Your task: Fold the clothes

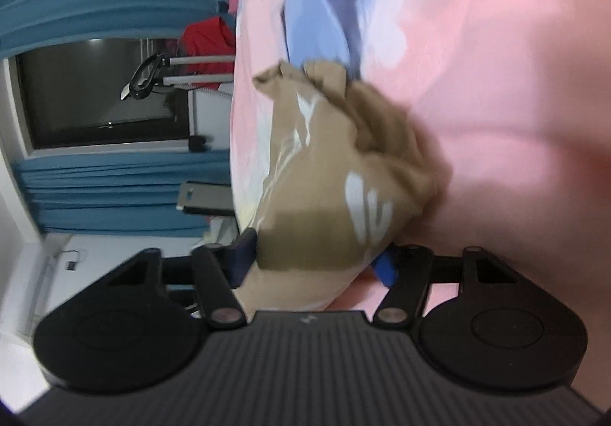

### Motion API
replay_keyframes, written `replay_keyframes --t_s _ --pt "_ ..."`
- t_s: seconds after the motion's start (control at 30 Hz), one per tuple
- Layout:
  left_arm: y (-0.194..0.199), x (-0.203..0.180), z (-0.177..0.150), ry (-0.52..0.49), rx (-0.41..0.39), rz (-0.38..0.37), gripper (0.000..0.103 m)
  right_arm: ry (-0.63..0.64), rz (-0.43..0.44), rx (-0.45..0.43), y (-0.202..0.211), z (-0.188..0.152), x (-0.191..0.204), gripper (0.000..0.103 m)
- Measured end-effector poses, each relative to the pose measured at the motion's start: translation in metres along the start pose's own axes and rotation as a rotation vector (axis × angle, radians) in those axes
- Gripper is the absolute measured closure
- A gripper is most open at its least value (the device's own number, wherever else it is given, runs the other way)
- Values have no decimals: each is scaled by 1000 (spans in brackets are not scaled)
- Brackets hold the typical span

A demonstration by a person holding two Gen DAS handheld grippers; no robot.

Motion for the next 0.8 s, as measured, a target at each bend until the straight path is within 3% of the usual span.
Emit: replay_keyframes --t_s 0.07,0.13,0.3,0.43,0.57,0.8 --pt "1 0 1 1 0 -2 87 11 -10 -28 4 2 2 63" --pt "-1 -7 1 -2 13 -10 87 23 -21 -55 8 4 4 67" --pt "-4 -45 -4 -41 43 -50 87 44 9 -115 37 12 26 71" --pt "-29 -82 -13 -35 84 -85 87 49 48 -173 70 43 53 72" --pt "-87 -117 -26 -50 139 -102 87 39 60 -237 95 90 77 72" --pt "-258 -159 -59 -77 254 -112 87 85 8 -406 118 219 117 72"
Point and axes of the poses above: each gripper's, at about its wrist camera, not at the fingertips, and y roughly against the way its jaws point, x to its left, z to its top, the point moved 2 cm from there along -y, roughly the way its jaws point, and after that the axes turned 13 degrees about -z, right-handed, at the moved point
